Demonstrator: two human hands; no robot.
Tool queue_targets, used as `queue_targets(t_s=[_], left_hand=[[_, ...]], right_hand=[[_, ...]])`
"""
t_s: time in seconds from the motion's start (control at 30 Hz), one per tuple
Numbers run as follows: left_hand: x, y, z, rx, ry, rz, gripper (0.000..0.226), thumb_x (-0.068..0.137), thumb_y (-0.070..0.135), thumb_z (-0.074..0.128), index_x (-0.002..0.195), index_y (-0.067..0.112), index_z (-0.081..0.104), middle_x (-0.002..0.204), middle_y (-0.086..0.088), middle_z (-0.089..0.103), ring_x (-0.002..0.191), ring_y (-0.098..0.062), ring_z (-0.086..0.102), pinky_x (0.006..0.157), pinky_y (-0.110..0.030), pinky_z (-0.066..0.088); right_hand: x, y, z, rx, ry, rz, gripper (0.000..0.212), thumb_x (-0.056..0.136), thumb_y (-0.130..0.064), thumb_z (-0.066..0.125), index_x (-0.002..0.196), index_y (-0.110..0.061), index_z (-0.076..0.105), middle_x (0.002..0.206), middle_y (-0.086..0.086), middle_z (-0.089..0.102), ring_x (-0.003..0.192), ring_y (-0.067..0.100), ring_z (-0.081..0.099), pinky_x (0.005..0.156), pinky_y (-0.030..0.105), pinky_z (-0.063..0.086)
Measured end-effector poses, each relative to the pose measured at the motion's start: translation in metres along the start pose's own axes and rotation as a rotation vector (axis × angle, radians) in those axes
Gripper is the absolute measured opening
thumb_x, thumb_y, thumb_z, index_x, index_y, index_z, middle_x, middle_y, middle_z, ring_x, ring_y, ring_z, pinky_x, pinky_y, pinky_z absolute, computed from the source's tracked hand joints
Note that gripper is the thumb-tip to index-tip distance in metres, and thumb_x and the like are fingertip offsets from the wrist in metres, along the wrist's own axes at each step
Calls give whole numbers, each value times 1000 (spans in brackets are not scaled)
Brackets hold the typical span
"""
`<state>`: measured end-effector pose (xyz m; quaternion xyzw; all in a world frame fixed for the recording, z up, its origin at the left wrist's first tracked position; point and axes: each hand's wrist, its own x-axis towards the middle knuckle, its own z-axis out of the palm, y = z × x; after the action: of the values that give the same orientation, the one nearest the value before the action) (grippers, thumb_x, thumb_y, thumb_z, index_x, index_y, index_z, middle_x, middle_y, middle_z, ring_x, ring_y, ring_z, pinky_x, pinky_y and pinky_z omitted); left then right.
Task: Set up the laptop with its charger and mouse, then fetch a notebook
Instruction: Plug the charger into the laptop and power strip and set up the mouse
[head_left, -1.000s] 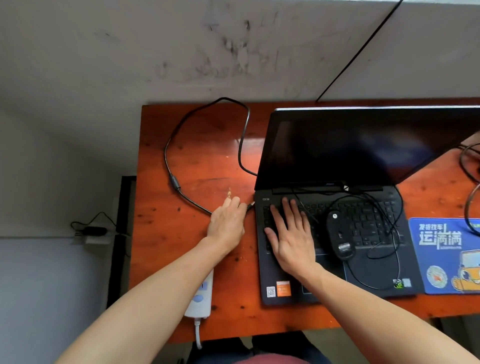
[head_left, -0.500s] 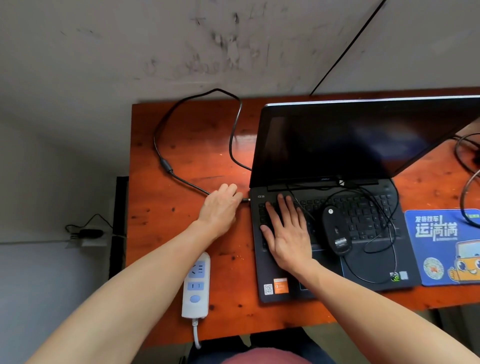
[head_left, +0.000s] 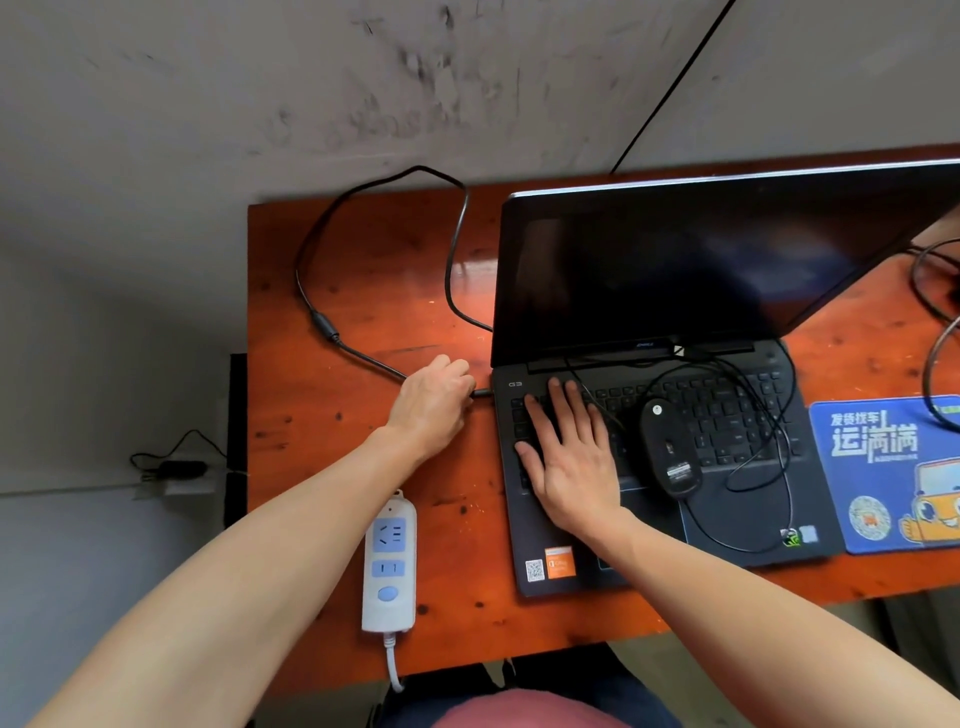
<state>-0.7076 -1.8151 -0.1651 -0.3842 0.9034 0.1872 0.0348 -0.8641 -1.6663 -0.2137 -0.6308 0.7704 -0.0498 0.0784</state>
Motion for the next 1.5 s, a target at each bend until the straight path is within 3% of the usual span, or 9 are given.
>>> queue_targets(t_s=[0.27,0.5,0.6,0.83,0.9,1.0,1.13,1.33,1.5], left_hand=[[-3,2,5,2,63,-4,16,91,8,51,82,3,64,85,-9,54,85,-26,49,62,-34,38],[-12,9,2,-28,57,-114,18,92,21,53,101,10,65,101,-4,52,96,-23,49,75,-37,47],[-38,13,-1,-51,118,-280,26,89,28,58,111,14,61,105,-5,52,99,-24,49,75,-36,47],[-147,14,14,-20,-171,-713,67,76,68,52,126,25,39,117,-2,43,110,-24,48,79,-37,46],[-170,18,22,-92,-215,-785,71,73,67,57,126,25,36,116,-1,45,109,-26,53,80,-37,45],[-191,10,24,-207,-148,-886,67,74,55,62,127,21,38,115,-4,53,104,-30,57,79,-37,44],[-203,-19,15,-168,-99,-858,72,74,45,64,135,20,35,112,-6,52,101,-31,57,76,-37,45],[-207,-34,16,-138,-84,-807,70,79,46,61,136,17,34,117,-7,49,105,-30,55,79,-38,46],[-195,-26,15,33,46,-674,69,84,49,56,140,16,33,129,-7,44,117,-25,43,93,-36,42]], right_hand=[[1,-1,0,-17,-23,-2,55,98,-48,32,146,-20,37,157,14,27,147,30,18,118,41,10],[0,-6,-19,19,-77,-7,54,97,-44,43,144,-17,43,155,15,32,145,31,26,116,45,22],[-3,0,-33,60,-90,14,54,96,-43,48,143,-17,44,152,15,37,144,30,29,116,44,25],[-19,-5,-39,132,-27,-136,52,89,-36,62,135,-13,53,145,18,45,139,34,38,112,50,33],[-21,-14,-32,135,-65,-175,52,90,-39,59,136,-15,52,148,18,43,140,34,35,112,51,32],[-26,-24,-25,89,-137,-184,53,93,-43,51,141,-18,47,153,15,34,145,32,25,116,49,23],[-27,-29,-25,52,-171,-166,54,95,-44,46,143,-20,42,157,13,27,148,29,17,118,46,18],[-31,-37,-34,23,-224,-130,55,98,-44,42,147,-20,36,159,12,22,148,28,14,117,42,19],[-46,-33,-54,235,-167,34,47,96,-36,52,138,-17,48,146,8,43,135,26,38,102,40,40]])
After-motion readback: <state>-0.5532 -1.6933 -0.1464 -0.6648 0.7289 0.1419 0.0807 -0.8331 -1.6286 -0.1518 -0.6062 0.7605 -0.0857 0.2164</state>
